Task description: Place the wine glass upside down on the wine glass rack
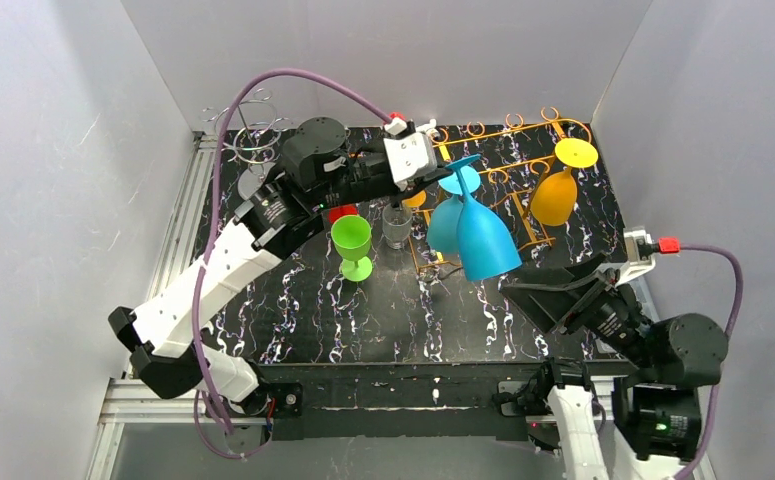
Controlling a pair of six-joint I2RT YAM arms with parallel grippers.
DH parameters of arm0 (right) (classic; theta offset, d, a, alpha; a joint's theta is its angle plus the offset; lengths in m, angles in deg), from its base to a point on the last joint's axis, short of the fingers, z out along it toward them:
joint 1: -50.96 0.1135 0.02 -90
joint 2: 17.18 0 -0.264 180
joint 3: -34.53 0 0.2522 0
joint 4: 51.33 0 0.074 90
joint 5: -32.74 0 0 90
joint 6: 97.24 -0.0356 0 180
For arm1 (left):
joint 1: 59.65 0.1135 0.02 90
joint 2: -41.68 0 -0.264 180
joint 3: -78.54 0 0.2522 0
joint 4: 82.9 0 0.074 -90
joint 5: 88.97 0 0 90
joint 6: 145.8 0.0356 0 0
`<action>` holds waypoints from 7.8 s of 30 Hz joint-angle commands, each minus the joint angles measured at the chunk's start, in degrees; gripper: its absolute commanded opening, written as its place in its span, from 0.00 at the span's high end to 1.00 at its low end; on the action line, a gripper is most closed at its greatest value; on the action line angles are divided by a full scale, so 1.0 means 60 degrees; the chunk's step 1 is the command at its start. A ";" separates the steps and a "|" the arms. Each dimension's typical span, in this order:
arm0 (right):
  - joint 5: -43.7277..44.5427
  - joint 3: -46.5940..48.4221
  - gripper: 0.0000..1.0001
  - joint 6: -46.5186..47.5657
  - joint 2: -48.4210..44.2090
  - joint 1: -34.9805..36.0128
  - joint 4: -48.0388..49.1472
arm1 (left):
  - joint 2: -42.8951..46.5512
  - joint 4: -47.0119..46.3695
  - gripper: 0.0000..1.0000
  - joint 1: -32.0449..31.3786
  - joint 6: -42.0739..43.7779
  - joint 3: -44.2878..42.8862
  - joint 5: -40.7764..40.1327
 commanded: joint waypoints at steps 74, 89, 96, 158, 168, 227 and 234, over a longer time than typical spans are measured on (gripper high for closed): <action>0.2840 0.0141 0.49 0.6204 0.3158 0.3455 -0.1141 | 0.1697 -0.1952 0.33 -0.1442 0.7487 0.2040 0.0316; 0.7768 -0.1472 0.48 0.6545 0.2316 0.3455 -0.0115 | 0.3441 0.0538 0.02 -0.1428 0.4505 0.3221 -0.2338; 0.8642 -0.1867 0.48 0.6543 0.2672 0.3455 0.1064 | 0.3808 0.0654 0.02 -0.1427 0.4561 0.3631 -0.2238; 0.8855 -0.3414 0.49 0.5789 0.3839 0.2768 0.3662 | 0.4266 0.1323 0.02 -0.1435 0.4748 0.3896 -0.2223; 0.8229 -0.3772 0.17 0.5628 0.3961 0.2722 0.3880 | 0.4269 0.1279 0.02 -0.1427 0.4710 0.3886 -0.2192; 1.2008 -0.7181 0.32 -0.0414 0.8656 0.5393 1.2534 | 0.4542 0.2593 0.02 -0.1427 0.3919 0.3897 -0.2663; 1.1969 -0.6819 0.38 -0.0757 1.0607 0.5388 1.4183 | 0.4667 0.2733 0.02 -0.1427 0.4009 0.3966 -0.2662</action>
